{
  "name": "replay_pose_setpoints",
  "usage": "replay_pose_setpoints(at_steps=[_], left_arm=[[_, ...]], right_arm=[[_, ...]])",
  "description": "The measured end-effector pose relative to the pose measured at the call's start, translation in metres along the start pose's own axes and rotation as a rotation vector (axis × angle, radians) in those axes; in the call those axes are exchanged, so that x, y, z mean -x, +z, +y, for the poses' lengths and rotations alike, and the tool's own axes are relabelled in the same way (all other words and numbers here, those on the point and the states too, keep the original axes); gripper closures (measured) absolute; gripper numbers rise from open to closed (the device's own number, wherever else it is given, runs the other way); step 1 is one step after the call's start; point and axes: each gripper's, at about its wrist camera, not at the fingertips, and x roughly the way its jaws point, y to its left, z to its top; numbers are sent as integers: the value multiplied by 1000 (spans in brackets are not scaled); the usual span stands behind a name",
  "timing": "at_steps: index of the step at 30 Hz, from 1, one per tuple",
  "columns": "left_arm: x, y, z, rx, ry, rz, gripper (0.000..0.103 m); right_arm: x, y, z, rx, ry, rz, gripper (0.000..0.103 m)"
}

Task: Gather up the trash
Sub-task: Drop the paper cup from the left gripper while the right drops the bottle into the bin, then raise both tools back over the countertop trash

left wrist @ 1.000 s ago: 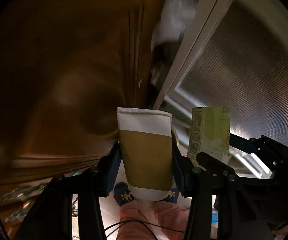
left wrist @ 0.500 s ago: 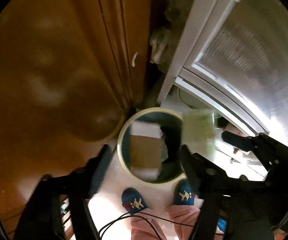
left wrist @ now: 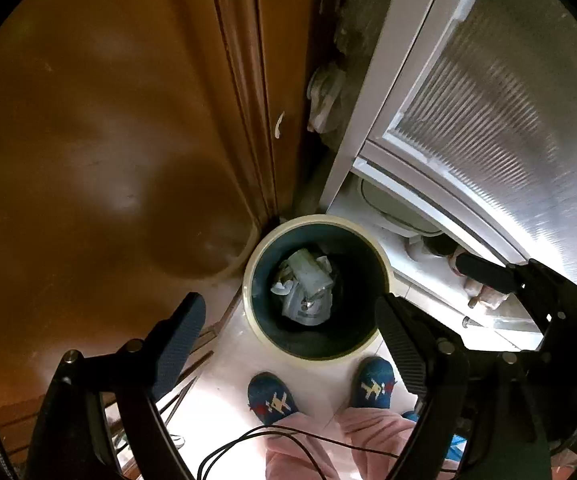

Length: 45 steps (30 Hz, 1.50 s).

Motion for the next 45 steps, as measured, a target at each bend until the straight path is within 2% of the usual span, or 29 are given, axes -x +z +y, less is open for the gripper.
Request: replay_pose_setpoints(at_steps=[5,8,11,19,25,33,40,45], left_arm=[[23,-3,-6,-5,1,-14,16],[43,-5,-7,7,-5,-18,10],[68,-7,-7,25,-13,-24,8],[157,-12,-15,20,-17,-84,6],[237,-13,-17,40,-42,-153,2],[318,-3,-19,86,-68,-259,1],[380,17,-38,52,-58,-387,1],[406,39,-59,3,-28,-476,1]], right_arm=[[21,1,-1,-15,-55,26,28],[37,2,0,-18,-79,44,28],[62,4,5,-17,-99,63,21],[131,12,15,24,-64,63,14],[209,17,28,158,1,-6,14],[297,28,40,289,59,-104,14],[364,45,40,334,41,-290,14],[388,71,29,309,19,-377,14]])
